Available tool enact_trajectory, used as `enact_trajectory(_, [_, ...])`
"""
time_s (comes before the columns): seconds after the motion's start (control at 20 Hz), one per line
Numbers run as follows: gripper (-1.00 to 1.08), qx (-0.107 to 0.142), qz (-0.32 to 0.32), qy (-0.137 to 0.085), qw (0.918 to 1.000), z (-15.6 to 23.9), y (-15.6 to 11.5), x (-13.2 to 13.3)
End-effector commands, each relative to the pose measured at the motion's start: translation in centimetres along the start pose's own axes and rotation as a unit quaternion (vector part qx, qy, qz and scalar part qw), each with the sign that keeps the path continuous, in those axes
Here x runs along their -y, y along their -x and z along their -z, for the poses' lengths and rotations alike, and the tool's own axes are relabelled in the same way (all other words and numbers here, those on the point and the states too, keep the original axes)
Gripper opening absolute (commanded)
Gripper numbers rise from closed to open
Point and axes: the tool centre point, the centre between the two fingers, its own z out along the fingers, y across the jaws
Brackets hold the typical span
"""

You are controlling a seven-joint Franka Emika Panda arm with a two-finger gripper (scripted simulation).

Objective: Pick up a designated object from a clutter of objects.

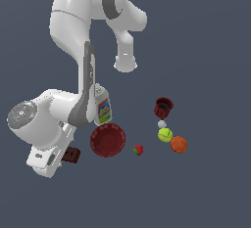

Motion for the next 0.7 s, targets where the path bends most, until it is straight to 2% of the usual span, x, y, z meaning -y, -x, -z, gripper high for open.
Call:
enact_trajectory(0.0, [1.00, 0.000, 0.001, -0.001, 1.0000, -1.3, 0.0, 0.1])
enact_trajectory(0.25, [1.00, 0.000, 0.002, -0.001, 1.0000, -3.6, 0.0, 0.1])
enact_trajectory(0.5, [1.00, 0.000, 0.002, -0.001, 1.0000, -3.8, 0.0, 0.0])
enact_trajectory(0.55, [-1.00, 0.000, 0.002, -0.001, 1.0000, -3.8, 0.0, 0.0])
enact_trajectory(0.65, [-1.00, 0.000, 0.002, -0.001, 1.0000, -3.8, 0.0, 0.0])
